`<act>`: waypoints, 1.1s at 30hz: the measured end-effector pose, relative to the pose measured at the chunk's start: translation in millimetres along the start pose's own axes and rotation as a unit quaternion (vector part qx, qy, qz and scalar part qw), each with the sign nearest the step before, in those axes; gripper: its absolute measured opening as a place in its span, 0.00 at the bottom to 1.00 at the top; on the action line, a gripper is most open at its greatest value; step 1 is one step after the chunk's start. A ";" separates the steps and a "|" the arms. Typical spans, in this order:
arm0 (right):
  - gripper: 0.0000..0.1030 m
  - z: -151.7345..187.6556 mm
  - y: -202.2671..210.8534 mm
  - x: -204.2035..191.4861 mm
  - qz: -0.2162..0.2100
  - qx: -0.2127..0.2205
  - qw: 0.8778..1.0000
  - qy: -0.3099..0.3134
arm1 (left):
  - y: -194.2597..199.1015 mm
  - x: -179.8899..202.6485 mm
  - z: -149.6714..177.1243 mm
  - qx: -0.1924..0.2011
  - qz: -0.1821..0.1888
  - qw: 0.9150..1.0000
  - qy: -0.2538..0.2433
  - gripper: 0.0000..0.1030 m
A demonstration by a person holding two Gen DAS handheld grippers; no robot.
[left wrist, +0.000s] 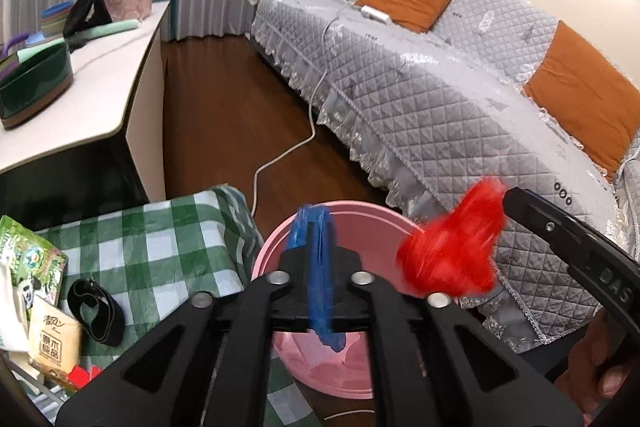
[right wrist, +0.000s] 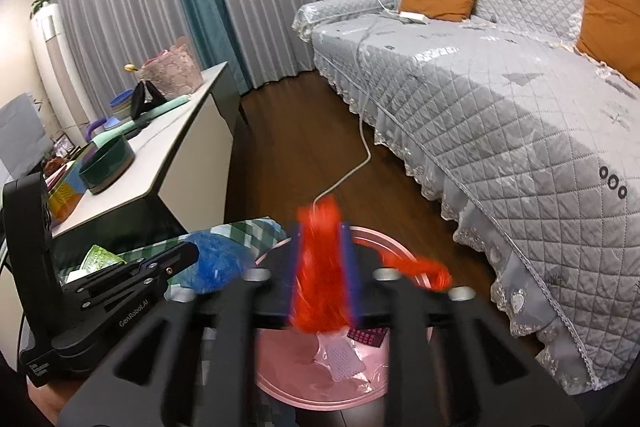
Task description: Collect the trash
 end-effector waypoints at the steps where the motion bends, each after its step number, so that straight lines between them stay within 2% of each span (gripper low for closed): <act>1: 0.57 0.1 -0.5 2.4 0.005 -0.001 1.000 -0.004 | 0.5 -1.4 0.4 0.001 0.001 1.000 0.004 0.38; 3: 0.57 -0.1 -0.7 4.1 0.005 -0.001 1.000 -0.008 | 4.2 -4.7 -0.1 0.006 -0.003 1.000 0.010 0.43; 15: 0.57 -1.3 7.9 -10.3 0.002 0.018 1.000 0.009 | 51.5 -14.1 2.5 0.032 -0.008 0.999 0.003 0.43; 27: 0.53 4.6 19.1 -42.7 -0.010 0.035 0.998 0.050 | 101.9 -33.1 13.3 0.057 -0.017 0.998 0.002 0.28; 33: 0.52 8.8 24.4 -59.4 -0.014 0.042 0.996 0.074 | 123.4 -49.0 21.7 0.068 -0.026 0.997 0.009 0.26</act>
Point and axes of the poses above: each gripper's, at about its wrist camera, not at the fingertips, and y roughly against the way its jaws point, x to its right, z to its underside, the point moved 7 cm from there along -y, roughly the way its jaws point, and after that the axes turned 4 degrees about -x, right-handed, at the moved point
